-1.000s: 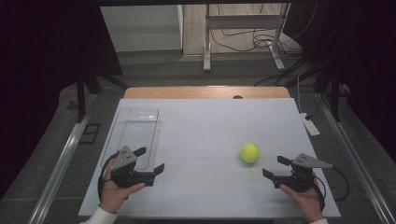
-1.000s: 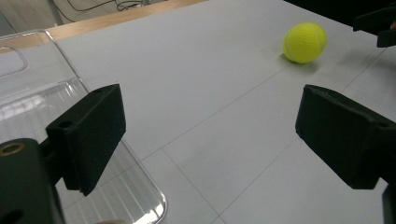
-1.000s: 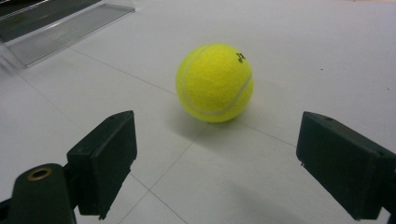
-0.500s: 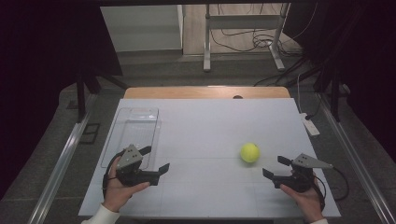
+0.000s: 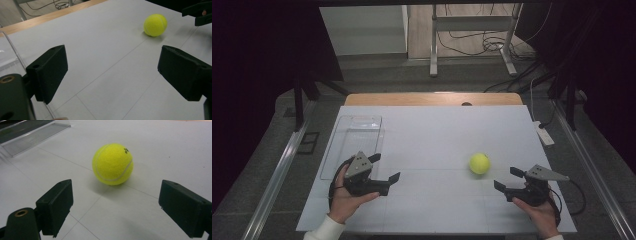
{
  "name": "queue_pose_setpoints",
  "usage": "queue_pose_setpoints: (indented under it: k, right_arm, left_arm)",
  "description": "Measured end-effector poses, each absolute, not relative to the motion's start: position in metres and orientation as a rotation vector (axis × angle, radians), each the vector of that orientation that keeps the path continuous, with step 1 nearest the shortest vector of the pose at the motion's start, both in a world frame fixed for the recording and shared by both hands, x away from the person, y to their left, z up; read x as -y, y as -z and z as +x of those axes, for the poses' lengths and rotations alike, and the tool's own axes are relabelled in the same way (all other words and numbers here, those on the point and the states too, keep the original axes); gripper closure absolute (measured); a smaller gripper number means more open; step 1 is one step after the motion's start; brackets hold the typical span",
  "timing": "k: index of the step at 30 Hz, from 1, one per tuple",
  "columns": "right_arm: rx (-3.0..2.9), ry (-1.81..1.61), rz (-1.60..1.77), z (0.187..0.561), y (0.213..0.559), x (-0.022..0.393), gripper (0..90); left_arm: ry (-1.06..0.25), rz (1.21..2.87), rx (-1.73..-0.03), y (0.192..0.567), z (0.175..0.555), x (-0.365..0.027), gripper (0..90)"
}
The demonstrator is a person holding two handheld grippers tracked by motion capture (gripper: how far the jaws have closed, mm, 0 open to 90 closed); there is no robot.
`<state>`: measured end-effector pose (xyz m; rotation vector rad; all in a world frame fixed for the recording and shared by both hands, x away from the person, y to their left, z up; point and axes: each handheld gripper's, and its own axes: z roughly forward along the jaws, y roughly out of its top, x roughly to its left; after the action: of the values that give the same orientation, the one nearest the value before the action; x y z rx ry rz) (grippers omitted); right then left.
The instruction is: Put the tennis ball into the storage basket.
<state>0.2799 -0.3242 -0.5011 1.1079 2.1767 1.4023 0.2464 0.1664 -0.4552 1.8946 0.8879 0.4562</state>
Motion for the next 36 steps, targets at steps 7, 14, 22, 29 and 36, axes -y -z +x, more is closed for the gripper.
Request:
queue_pose_setpoints:
  k: [7, 14, 22, 29, 36]
  right_arm:
    - [-2.175, -1.408, 1.107, 0.28, 0.501, 0.325, 12.2]
    - [-2.17, -1.402, 1.107, 0.279, 0.501, 0.326, 12.1]
    - [-2.165, -1.407, 1.111, 0.279, 0.501, 0.327, 12.1]
    - [-2.166, -1.403, 1.116, 0.278, 0.501, 0.328, 12.1]
    - [-2.168, -1.405, 1.114, 0.278, 0.502, 0.328, 12.1]
  left_arm:
    - [-0.453, 1.913, -0.888, 0.454, 0.253, -0.159, 10.1]
    - [-0.437, 1.93, -0.884, 0.454, 0.259, -0.15, 10.2]
    - [-0.43, 1.943, -0.869, 0.454, 0.264, -0.143, 10.2]
    - [-0.418, 1.953, -0.853, 0.453, 0.267, -0.135, 10.1]
    - [-0.41, 1.963, -0.843, 0.453, 0.27, -0.129, 10.1]
